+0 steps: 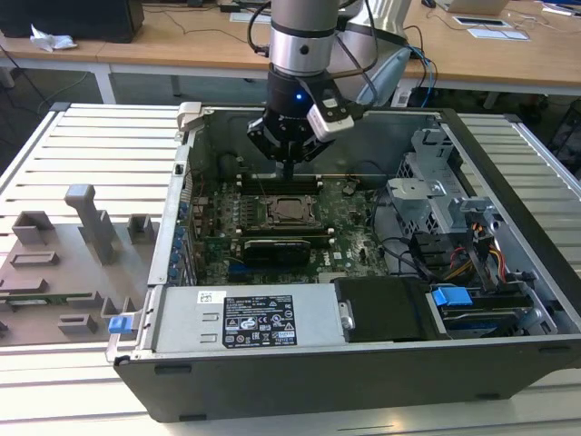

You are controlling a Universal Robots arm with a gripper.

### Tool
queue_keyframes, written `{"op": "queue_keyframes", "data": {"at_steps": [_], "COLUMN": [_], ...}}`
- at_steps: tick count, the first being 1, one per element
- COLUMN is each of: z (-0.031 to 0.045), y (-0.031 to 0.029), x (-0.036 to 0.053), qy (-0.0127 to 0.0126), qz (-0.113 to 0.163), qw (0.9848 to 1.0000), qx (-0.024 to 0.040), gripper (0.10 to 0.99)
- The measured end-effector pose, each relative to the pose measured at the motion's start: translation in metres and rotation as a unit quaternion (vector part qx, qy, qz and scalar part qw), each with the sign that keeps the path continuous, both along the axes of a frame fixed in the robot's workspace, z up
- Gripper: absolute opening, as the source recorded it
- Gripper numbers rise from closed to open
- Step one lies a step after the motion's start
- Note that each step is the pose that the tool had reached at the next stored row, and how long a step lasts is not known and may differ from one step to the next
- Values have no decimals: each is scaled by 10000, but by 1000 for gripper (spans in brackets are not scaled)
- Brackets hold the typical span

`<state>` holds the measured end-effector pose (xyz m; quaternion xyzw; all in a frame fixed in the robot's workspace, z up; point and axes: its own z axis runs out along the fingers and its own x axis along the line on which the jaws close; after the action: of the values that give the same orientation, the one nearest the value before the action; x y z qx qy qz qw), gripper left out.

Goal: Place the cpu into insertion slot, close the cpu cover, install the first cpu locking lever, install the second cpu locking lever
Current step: 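Install the first cpu locking lever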

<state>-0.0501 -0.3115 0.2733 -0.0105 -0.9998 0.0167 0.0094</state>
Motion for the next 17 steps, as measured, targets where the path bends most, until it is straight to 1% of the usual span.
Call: {"op": "queue_keyframes", "data": {"at_steps": [2,6,7,12,15,16,17], "z": [0,-1,-1,-4,-9,-11,-12], "y": [0,0,0,14,57,82,121], "x": [-103,-218,-270,-397,-510,-534,-552], "qy": [-1,-1,-1,-2,-1,-2,-1], "qz": [1,0,-1,-1,0,0,-1], "qw": [10000,10000,10000,10000,10000,10000,10000], "qx": [0,0,0,0,0,0,0], "gripper": [106,106,106,106,106,106,106]}}
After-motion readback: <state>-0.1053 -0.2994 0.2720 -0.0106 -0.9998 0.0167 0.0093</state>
